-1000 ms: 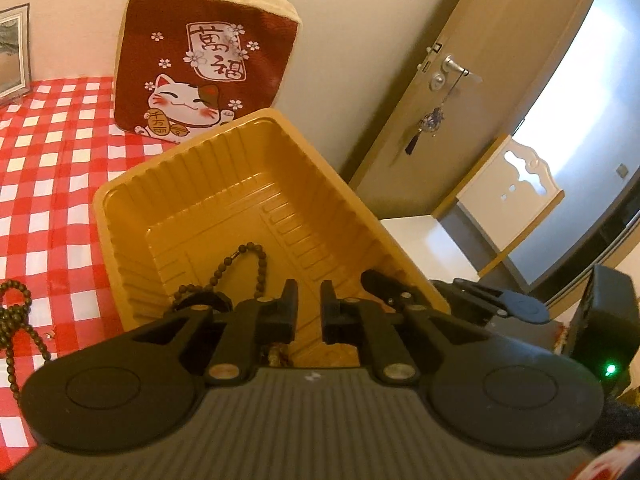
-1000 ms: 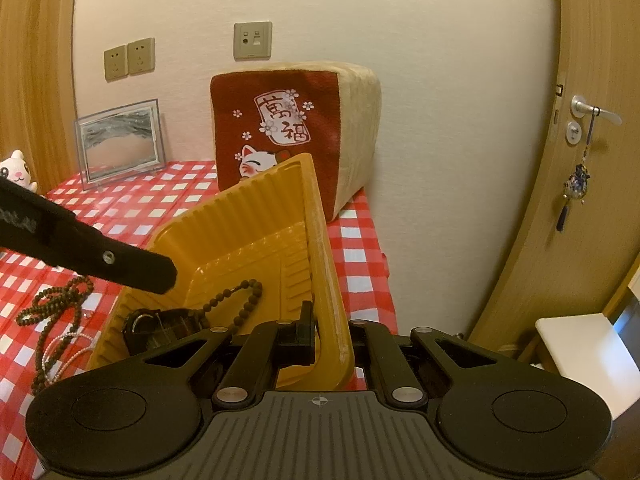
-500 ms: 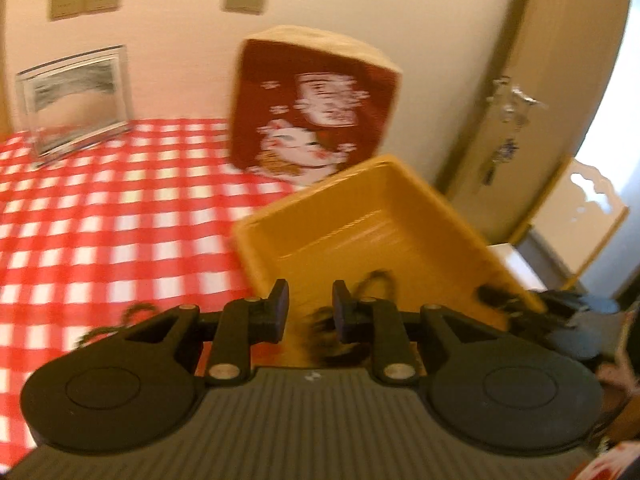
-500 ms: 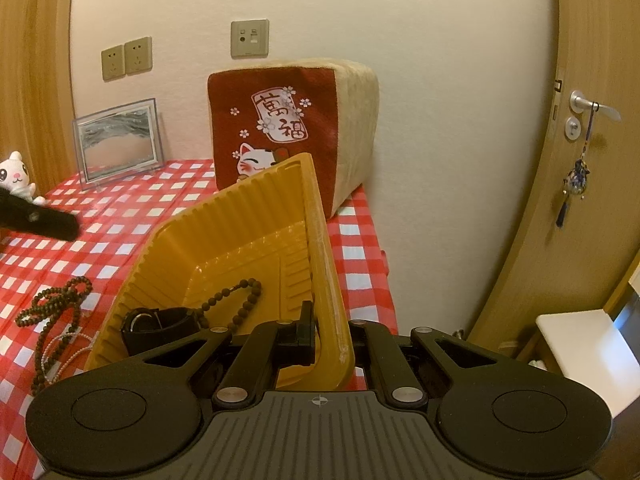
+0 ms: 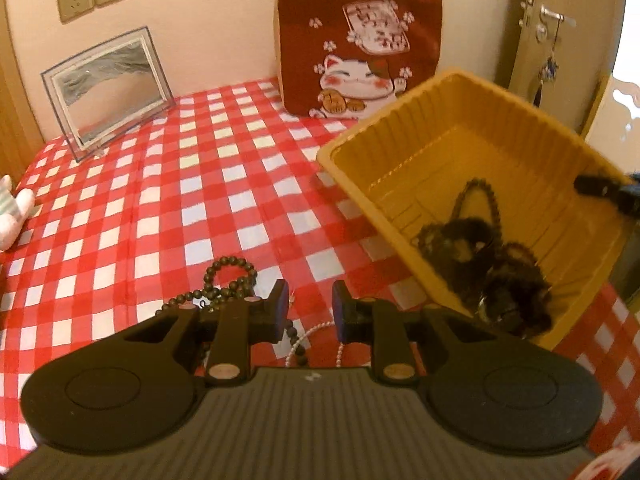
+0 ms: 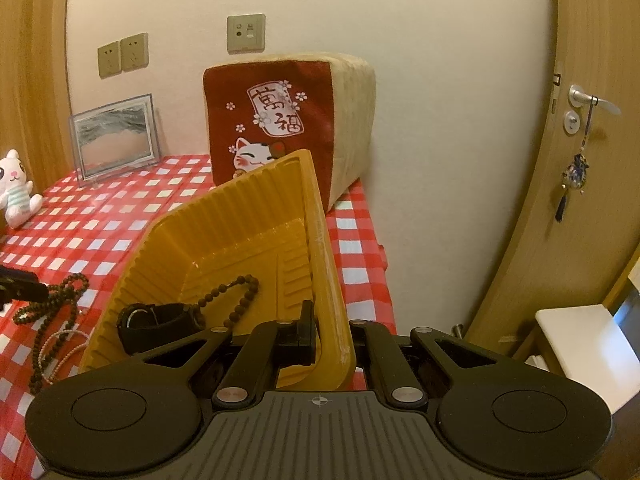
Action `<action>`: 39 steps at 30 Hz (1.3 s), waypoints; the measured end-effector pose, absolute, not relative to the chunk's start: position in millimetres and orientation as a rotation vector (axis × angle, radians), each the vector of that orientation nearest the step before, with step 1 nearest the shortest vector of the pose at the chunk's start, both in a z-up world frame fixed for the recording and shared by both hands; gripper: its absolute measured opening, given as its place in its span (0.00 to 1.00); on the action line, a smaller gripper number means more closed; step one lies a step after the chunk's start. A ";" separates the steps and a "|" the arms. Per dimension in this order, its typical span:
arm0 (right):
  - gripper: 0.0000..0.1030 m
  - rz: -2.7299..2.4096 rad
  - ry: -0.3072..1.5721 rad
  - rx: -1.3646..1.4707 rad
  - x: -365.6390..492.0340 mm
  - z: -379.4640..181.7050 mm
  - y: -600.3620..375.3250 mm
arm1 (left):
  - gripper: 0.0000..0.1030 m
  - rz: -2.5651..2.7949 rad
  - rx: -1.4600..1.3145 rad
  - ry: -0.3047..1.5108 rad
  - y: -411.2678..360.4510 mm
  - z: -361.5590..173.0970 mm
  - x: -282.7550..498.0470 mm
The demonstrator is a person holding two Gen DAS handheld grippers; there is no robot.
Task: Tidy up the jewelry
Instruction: 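Grasp the small dark bead bracelet on the cloth with the left tool, then carry the bead bracelet over the orange tray and open the left tool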
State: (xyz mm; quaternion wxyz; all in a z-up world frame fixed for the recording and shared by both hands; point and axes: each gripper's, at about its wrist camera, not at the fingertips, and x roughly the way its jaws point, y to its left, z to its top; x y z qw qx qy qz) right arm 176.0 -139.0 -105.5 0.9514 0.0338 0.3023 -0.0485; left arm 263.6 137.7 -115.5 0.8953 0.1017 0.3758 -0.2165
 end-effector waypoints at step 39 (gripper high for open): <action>0.05 -0.120 0.625 0.071 178.0 -105.1 -137.4 | 0.07 -0.490 0.346 0.797 121.2 -145.1 294.1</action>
